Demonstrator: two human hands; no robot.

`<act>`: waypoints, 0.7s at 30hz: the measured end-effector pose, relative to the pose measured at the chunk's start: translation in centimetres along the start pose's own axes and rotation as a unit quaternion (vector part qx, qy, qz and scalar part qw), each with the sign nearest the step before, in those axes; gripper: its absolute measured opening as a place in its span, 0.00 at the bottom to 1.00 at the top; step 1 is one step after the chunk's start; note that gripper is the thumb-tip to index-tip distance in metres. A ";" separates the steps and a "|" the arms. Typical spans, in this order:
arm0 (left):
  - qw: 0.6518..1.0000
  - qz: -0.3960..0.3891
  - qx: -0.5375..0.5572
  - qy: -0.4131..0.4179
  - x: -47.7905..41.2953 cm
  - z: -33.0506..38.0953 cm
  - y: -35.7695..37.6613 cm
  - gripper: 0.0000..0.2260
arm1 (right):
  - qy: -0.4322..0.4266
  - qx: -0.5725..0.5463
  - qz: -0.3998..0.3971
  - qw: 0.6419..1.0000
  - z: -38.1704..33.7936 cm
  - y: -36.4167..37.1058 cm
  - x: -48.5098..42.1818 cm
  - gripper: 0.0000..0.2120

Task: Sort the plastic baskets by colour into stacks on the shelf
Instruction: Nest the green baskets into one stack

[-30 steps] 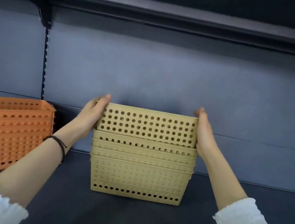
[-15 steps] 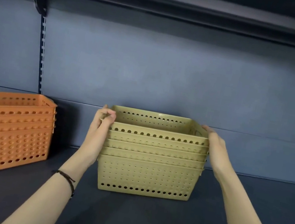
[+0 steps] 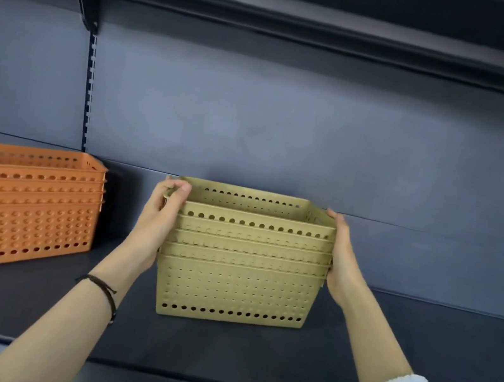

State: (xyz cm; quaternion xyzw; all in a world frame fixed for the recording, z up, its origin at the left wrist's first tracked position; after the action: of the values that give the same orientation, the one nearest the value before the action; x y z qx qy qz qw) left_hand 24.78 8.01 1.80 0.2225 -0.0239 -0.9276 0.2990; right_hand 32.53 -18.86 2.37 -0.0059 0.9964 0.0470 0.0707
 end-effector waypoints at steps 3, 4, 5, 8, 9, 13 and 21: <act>1.000 -0.009 -0.007 -0.004 1.3 0.6 -0.7 0.06 | -0.001 0.009 -0.005 1.000 0.0 -0.7 0.8 0.17; 1.000 -0.009 -0.008 -0.002 1.9 0.8 -0.9 0.07 | -0.007 0.015 -0.007 1.000 -0.1 -0.9 1.4 0.16; 1.000 -0.008 -0.007 -0.003 2.6 1.1 -1.0 0.08 | -0.013 0.022 -0.009 1.000 -0.1 -1.1 1.9 0.16; 1.000 -0.008 -0.005 -0.001 4.5 2.0 -1.2 0.11 | -0.013 0.019 -0.016 1.000 -0.4 -2.0 3.6 0.17; 1.000 -0.006 0.002 -0.003 5.0 2.3 -1.4 0.12 | -0.015 0.007 -0.022 1.000 -0.3 -2.5 4.2 0.18; 0.990 0.062 0.113 -0.050 6.6 1.4 -3.9 0.21 | -0.009 -0.122 -0.041 0.992 2.3 -4.2 5.3 0.27; 0.999 0.011 -0.027 -0.040 13.8 -4.6 -2.2 0.33 | 0.034 0.004 -0.045 0.998 9.1 -3.5 8.1 0.38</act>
State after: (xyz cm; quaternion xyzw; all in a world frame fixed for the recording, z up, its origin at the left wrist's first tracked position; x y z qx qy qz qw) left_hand 15.57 2.39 -8.21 0.1769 -0.0135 -0.9328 0.3136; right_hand 25.88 -21.51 -8.01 -0.0525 0.9971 0.0396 0.0385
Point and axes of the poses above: each hand's wrist, its own x-axis away from the middle knuckle, its own y-axis out of the palm, z = x × y, the point moved 4 cm from there along -x, towards the middle knuckle, and after that the axes turned 5 degrees about z, right-handed, at the moved point
